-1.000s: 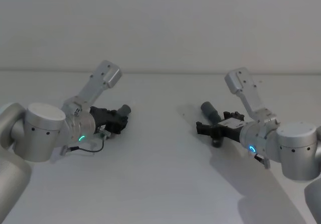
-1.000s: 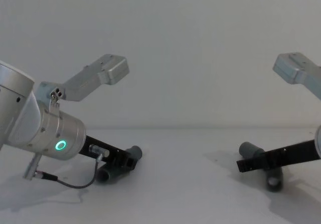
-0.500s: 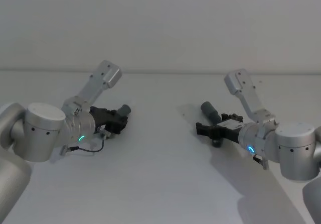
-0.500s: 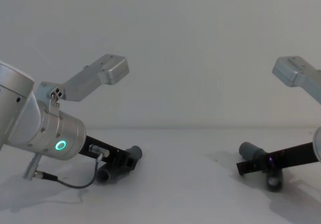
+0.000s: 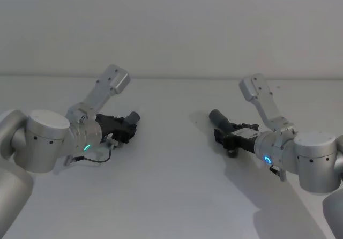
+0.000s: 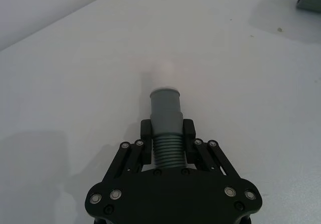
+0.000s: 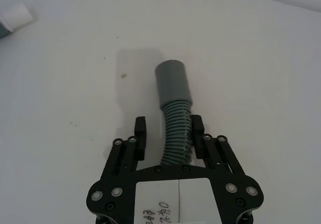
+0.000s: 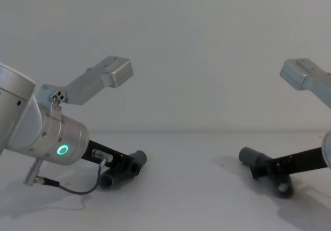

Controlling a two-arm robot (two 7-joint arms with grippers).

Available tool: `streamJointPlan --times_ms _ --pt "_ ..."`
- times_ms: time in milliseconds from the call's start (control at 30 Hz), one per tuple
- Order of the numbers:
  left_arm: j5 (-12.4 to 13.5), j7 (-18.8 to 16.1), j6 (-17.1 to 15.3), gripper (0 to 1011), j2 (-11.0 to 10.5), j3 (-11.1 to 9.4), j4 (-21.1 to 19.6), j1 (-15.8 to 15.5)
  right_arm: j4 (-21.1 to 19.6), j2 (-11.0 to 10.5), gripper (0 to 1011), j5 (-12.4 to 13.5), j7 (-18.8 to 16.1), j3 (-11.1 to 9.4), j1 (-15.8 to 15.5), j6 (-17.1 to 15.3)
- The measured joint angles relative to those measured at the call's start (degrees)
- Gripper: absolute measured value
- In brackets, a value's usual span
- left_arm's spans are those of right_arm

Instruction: Use both hands to pick up one end of the pipe from the table, align the ends, and insert them.

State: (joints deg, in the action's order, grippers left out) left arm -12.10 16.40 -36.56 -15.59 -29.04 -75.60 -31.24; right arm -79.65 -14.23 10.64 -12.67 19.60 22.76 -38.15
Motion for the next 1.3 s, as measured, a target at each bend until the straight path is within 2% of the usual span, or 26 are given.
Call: streamJointPlan --times_ms 33,67,200,233,300,867,1000,1300 --pt "0.0 0.0 0.0 351 0.0 0.0 0.0 0.0 0.01 0.0 514 -0.01 0.0 -0.01 0.0 0.0" --pt "0.0 0.0 0.0 351 0.0 0.0 0.0 0.0 0.01 0.0 446 -0.01 0.0 -0.01 0.0 0.0" --pt "0.0 0.0 0.0 351 0.0 0.0 0.0 0.0 0.04 0.02 346 -0.04 -0.01 -0.05 0.0 0.0" --pt "0.0 0.0 0.0 351 0.0 0.0 0.0 0.0 0.04 0.02 291 -0.05 -0.02 -0.06 0.0 0.0" --pt "0.0 0.0 0.0 351 0.0 0.0 0.0 0.0 0.05 0.03 274 -0.06 -0.02 -0.06 0.0 0.0" --pt "0.55 -0.01 0.07 351 0.07 -0.38 -0.04 -0.21 -0.33 -0.11 274 -0.25 -0.22 -0.07 -0.38 0.57" --pt "1.2 -0.13 0.42 351 0.19 -0.85 -0.46 -0.39 -1.14 -0.53 274 -0.48 -0.6 -0.07 -0.91 1.97" --pt "2.98 0.02 2.96 351 0.16 -1.99 -3.47 -1.26 -4.52 -2.78 274 -1.27 -2.71 -0.11 -2.63 7.79"
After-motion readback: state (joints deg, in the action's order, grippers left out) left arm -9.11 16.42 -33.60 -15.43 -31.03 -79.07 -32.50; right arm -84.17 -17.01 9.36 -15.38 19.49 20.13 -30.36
